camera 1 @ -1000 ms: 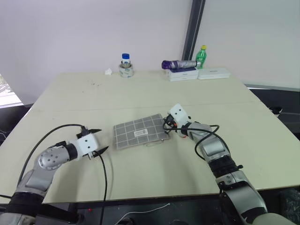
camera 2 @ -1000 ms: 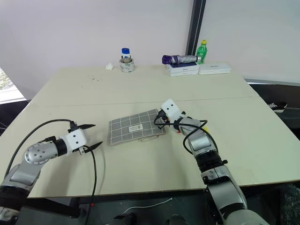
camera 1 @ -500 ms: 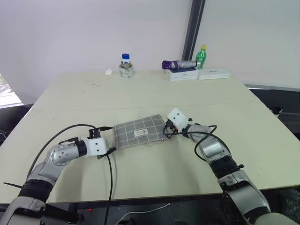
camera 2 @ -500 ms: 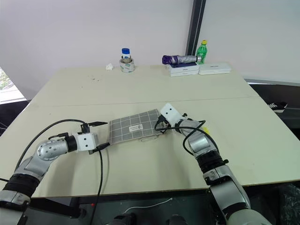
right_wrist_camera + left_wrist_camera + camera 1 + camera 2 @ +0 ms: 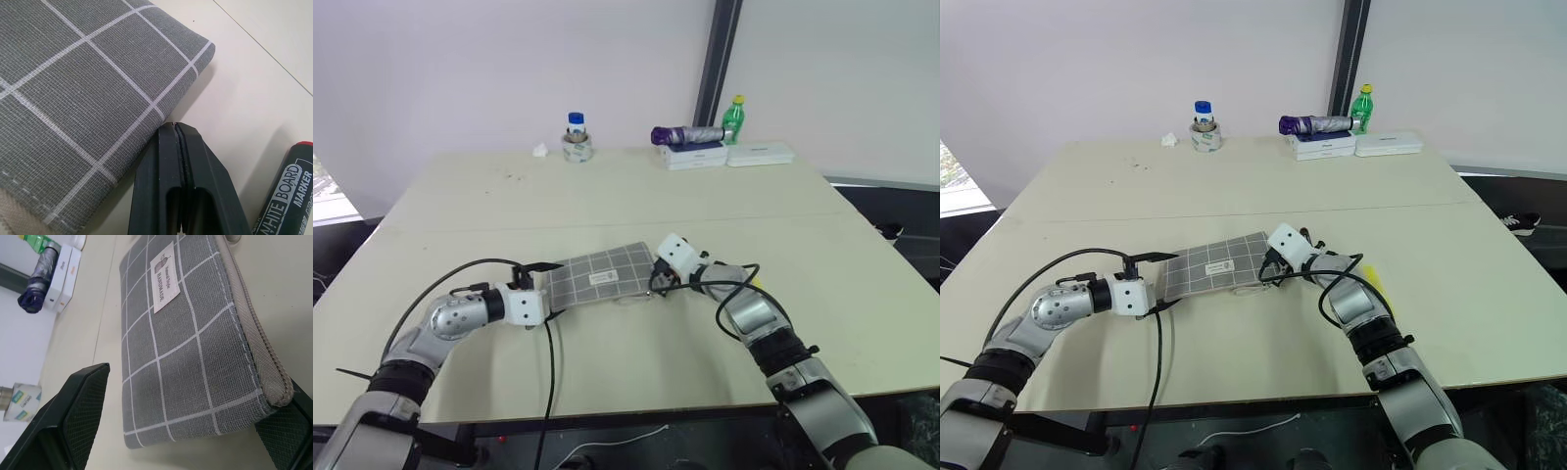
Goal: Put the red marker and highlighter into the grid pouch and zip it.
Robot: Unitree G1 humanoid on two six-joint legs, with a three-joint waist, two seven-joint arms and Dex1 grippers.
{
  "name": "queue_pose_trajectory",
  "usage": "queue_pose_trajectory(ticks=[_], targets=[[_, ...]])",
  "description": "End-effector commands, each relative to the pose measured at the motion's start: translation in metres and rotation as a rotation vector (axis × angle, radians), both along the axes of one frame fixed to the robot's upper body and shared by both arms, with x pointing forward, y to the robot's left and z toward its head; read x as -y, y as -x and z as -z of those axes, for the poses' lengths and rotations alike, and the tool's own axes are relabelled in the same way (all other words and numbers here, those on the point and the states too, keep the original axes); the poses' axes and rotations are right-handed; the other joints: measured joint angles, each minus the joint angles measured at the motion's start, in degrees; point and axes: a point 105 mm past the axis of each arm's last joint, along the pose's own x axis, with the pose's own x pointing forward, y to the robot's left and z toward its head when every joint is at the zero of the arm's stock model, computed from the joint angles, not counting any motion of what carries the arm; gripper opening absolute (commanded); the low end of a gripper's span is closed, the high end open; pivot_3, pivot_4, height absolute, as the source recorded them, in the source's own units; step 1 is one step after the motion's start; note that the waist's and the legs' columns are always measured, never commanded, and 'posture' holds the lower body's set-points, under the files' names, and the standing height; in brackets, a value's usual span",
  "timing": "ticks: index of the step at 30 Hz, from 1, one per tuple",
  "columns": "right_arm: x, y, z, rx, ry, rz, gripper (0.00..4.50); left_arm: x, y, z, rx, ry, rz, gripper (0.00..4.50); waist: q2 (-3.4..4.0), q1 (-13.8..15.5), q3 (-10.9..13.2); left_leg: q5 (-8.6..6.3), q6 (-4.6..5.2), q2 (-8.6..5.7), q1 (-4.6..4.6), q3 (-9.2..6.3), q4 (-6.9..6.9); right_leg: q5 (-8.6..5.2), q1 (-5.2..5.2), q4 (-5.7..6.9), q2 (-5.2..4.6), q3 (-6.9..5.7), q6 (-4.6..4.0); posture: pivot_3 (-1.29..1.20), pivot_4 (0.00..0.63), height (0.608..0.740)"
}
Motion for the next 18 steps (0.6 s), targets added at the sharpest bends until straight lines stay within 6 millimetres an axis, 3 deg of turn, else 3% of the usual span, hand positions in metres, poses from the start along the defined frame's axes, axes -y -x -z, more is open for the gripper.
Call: queue_pose_trajectory(ticks=[1, 5, 6, 9, 15, 18], targets=[[-0.0075, 0.0005, -0.0132, 0.055, -0.009, -0.030, 0.00, 0.0032, 0.0036, 0.0166, -0.046, -0.040, 0.023, 4.43, 0.00, 0.0, 0.0, 0.00, 0.00, 0.00, 0.01, 0.00, 0.00, 0.00, 0.01, 0.00, 0.00, 0.00, 0.00, 0.00, 0.150, 0.737], [-0.0107, 0.0032, -0.0125, 0.056, -0.015, -0.045, 0.00, 0.0063, 0.0051, 0.0168, -0.034, -0.039, 0.052, 4.43, 0.00, 0.0, 0.0, 0.00, 0.00, 0.00, 0.02, 0.00, 0.00, 0.00, 0.02, 0.01, 0.00, 0.00, 0.00, 0.00, 0.150, 0.737], [-0.0112, 0.0035, -0.0124, 0.057, -0.015, -0.048, 0.00, 0.0068, 0.0053, 0.0168, -0.034, -0.037, 0.056, 4.19, 0.00, 0.0, 0.0, 0.00, 0.00, 0.00, 0.02, 0.00, 0.00, 0.00, 0.02, 0.01, 0.00, 0.00, 0.00, 0.00, 0.150, 0.737], [-0.0117, 0.0035, -0.0127, 0.059, -0.016, -0.049, 0.00, 0.0064, 0.0053, 0.0168, -0.034, -0.030, 0.060, 3.10, 0.00, -0.1, 0.0, 0.00, 0.00, 0.00, 0.02, 0.00, 0.00, 0.00, 0.01, 0.01, 0.00, 0.00, 0.00, 0.00, 0.150, 0.737], [-0.0109, 0.0021, -0.0156, 0.072, -0.017, -0.046, 0.00, 0.0049, 0.0061, 0.0126, -0.018, -0.005, 0.063, 0.03, 0.02, -0.2, 0.0, 0.00, 0.00, 0.00, 0.03, 0.00, 0.00, 0.00, 0.01, 0.02, 0.01, 0.00, 0.00, 0.00, 0.150, 0.737], [-0.0108, 0.0018, -0.0189, 0.089, -0.021, -0.047, 0.00, 0.0052, 0.0073, 0.0088, -0.005, 0.008, 0.068, 0.03, 0.02, -0.2, 0.0, 0.00, 0.00, 0.00, 0.03, 0.01, -0.02, 0.00, -0.01, 0.02, 0.01, 0.01, 0.00, 0.00, 0.150, 0.737]])
